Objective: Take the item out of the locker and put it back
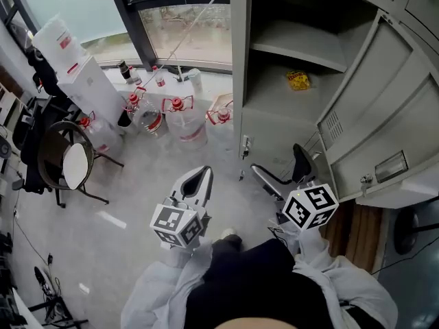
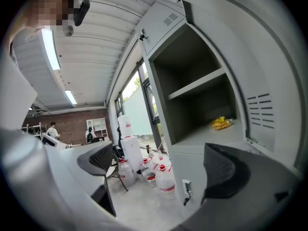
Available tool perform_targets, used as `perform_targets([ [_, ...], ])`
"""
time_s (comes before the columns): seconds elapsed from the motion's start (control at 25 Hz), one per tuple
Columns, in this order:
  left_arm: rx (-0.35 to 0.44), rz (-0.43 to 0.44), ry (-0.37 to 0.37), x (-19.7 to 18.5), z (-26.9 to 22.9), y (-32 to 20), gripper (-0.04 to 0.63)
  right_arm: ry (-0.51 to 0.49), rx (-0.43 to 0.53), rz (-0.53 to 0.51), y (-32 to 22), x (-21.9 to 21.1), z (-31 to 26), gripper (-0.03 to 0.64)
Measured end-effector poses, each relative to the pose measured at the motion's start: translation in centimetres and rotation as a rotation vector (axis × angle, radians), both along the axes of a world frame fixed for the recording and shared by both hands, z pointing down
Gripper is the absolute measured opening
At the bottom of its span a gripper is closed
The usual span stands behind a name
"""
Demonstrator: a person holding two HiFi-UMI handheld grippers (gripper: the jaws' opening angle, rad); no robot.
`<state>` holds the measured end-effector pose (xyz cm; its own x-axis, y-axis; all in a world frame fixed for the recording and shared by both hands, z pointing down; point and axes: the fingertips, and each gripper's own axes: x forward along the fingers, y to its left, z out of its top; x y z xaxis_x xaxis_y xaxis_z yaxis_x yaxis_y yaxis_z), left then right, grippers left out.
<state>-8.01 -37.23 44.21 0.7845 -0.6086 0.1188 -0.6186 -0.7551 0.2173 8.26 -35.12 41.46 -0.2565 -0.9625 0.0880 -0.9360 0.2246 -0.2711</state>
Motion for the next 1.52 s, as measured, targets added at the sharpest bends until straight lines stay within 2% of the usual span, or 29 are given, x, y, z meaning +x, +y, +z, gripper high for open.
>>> perform_targets([
  [0.28, 0.024, 0.114, 0.024, 1.3, -0.3, -4.5, 0.011, 0.095, 0.024, 0.199, -6.6, 4.3, -1.7, 0.577],
  [0.6, 0.011, 0.146, 0.041, 4.0, -0.8, -8.6, 0.011, 0.192, 0.012, 0.302, -15.3, 9.6, -4.0, 0.577],
  [0.84, 0.015, 0.135, 0.039, 5.2, -1.4, -12.2, 0.011, 0.303, -0.116, 0.367, -21.0, 15.2, -2.8, 0.577],
  [1.04, 0.018, 0.123, 0.045, 6.6, -1.8, -15.0, 0.011, 0.352, -0.231, 0.363, -24.4, 18.2, 0.1, 0.577],
  [1.32, 0.036, 0.105, 0.051, 7.9, -1.5, -18.0, 0.011, 0.379, -0.369, 0.375, -26.5, 21.6, 3.2, 0.577],
  [1.52, 0.049, 0.094, 0.056, 8.9, -1.0, -19.9, 0.011, 0.335, -0.464, 0.347, -27.0, 22.7, 4.8, 0.577],
])
